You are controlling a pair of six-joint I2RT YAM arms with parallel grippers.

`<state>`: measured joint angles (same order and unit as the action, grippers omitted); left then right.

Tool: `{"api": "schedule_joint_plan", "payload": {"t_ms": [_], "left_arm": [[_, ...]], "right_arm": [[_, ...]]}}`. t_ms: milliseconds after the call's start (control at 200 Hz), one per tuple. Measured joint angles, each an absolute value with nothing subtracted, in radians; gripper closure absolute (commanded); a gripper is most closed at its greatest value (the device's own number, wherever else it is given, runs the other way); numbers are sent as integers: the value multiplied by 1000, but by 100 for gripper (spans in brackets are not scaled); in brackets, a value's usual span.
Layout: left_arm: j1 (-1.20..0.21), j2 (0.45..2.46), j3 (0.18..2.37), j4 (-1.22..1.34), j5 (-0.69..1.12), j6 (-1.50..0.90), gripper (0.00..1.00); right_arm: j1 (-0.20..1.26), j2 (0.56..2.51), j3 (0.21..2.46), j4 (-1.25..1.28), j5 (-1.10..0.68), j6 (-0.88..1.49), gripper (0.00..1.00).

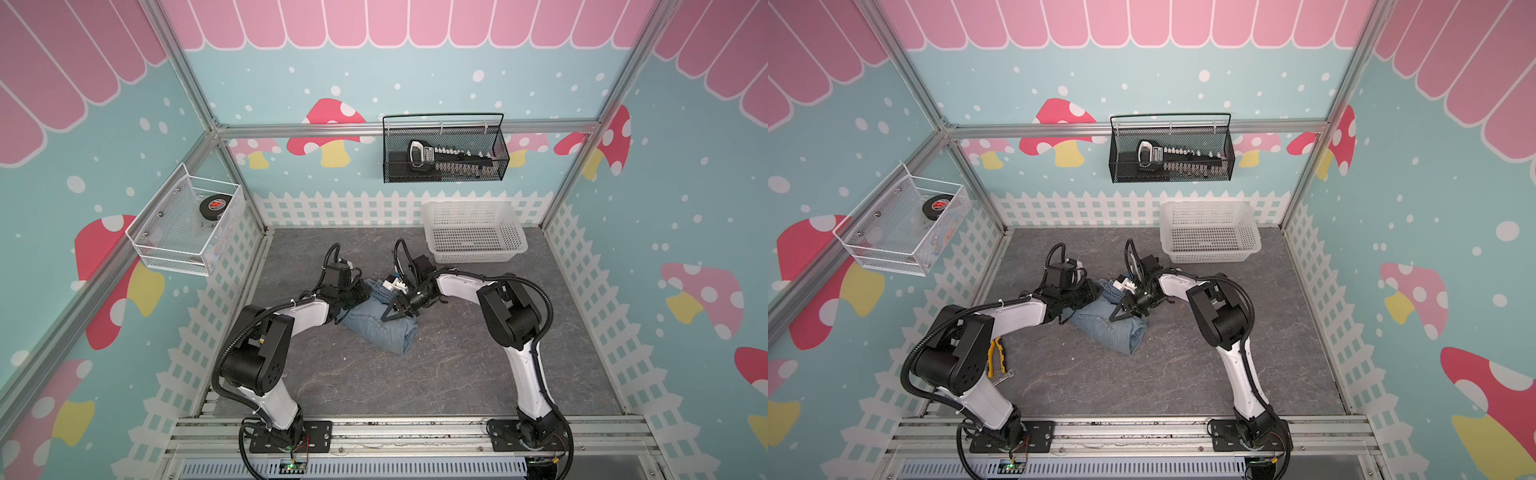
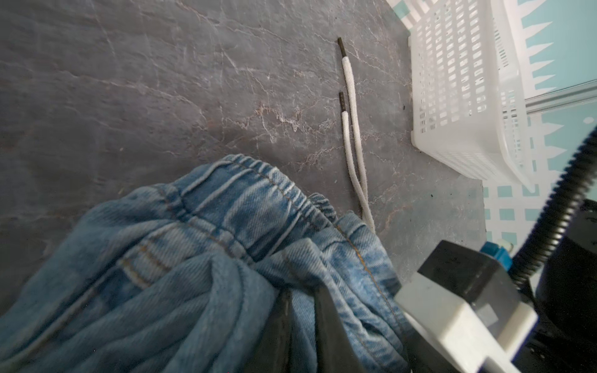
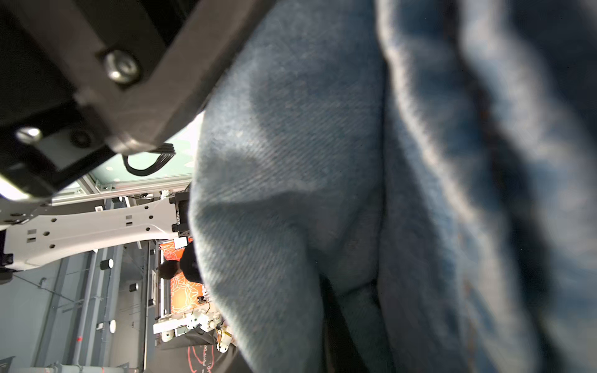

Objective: Roll up the long pants
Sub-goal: Roll the long pant at the center of the board.

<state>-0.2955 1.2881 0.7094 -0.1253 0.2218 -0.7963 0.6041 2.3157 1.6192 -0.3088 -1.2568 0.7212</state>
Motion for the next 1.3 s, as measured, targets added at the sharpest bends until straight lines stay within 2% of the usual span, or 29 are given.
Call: {"api": "schedule_joint_plan", "payload": {"t_ms": [105, 195, 355, 480, 585, 695, 800, 860, 1036, 1191, 1301], "left_arm": [[-297, 1403, 715, -55, 231, -789, 75], [-297, 1504, 735, 7, 241, -785, 76], [-293, 1644, 770, 115, 275, -781, 77], [-284, 1694, 801, 146, 295, -776, 78], [-275, 1713, 811, 165, 308, -770, 78], [-269, 1725, 815, 180, 315, -769, 78], [-268, 1732, 819, 187, 316, -766, 78], [-267, 1734, 820, 189, 318, -766, 78], [-266, 1734, 820, 188, 319, -765, 78], [-266, 1729, 822, 179, 319, -762, 78], [-263, 1712, 822, 150, 331, -761, 77]], "right_arm": [[579, 2343, 1621, -306, -1271, 724, 99], [563, 2356, 1626, -308, -1276, 723, 94], [543, 2360, 1649, -345, -1244, 681, 71], [522, 2349, 1683, -426, -1166, 593, 63], [515, 2283, 1700, -544, -994, 498, 60], [532, 2148, 1704, -662, -754, 414, 65], [608, 2006, 1752, -743, -521, 337, 90], [677, 1951, 1802, -770, -418, 314, 100], [818, 1926, 1807, -757, -321, 299, 100], [797, 2023, 1616, -677, -316, 338, 100], [777, 2068, 1533, -603, -381, 361, 100]]}}
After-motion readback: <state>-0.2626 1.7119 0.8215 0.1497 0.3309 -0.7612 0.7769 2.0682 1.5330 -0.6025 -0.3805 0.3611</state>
